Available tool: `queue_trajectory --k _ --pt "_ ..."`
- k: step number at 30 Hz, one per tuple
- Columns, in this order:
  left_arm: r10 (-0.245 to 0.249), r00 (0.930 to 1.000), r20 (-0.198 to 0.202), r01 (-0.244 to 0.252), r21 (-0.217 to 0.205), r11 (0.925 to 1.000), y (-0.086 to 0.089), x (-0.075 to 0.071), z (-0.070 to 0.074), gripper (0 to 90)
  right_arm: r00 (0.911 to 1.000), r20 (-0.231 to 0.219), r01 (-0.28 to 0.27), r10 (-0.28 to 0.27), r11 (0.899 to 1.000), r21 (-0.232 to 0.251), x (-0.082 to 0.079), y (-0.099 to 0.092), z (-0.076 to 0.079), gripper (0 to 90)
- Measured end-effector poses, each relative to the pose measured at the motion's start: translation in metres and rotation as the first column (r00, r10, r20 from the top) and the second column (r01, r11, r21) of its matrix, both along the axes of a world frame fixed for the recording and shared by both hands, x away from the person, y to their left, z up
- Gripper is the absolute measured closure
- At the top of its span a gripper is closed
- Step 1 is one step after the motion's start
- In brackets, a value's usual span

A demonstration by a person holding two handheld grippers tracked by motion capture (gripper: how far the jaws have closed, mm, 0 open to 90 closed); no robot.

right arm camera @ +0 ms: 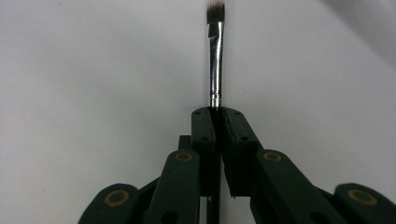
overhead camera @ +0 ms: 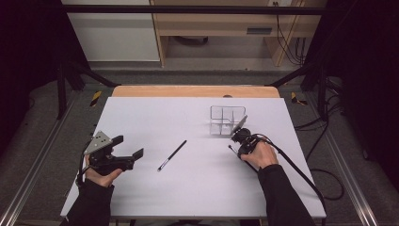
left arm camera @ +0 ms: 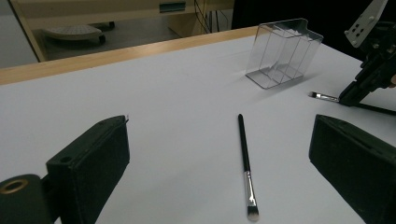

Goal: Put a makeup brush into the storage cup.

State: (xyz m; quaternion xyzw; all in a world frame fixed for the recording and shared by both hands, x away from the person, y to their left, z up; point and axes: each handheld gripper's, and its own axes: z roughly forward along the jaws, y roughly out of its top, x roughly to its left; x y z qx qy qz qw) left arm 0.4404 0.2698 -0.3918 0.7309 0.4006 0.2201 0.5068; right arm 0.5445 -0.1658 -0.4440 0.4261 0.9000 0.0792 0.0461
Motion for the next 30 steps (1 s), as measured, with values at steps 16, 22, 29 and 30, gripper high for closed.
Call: queue_trajectory --k 16,22,29,30 --pt "0.000 1.0000 -0.002 0.000 0.001 1.0000 -0.001 0.000 0.000 4.7 0.9924 0.119 0.012 -0.029 0.989 0.145 -0.018 -0.015 0.038 83.8" --pt "-0.001 1.0000 0.001 0.001 0.004 1.0000 -0.001 0.000 0.000 4.7 0.9777 0.198 0.021 -0.069 0.972 0.236 -0.027 -0.022 0.054 83.8" --pt "-0.001 1.0000 -0.001 0.001 0.002 1.0000 -0.001 0.000 -0.001 4.7 0.9429 0.303 0.024 -0.138 0.936 0.352 -0.038 -0.031 0.069 83.9" --pt "-0.002 1.0000 -0.001 0.002 0.002 1.0000 -0.001 0.000 -0.001 4.7 0.9363 0.317 0.025 -0.151 0.929 0.369 -0.040 -0.031 0.071 83.8"
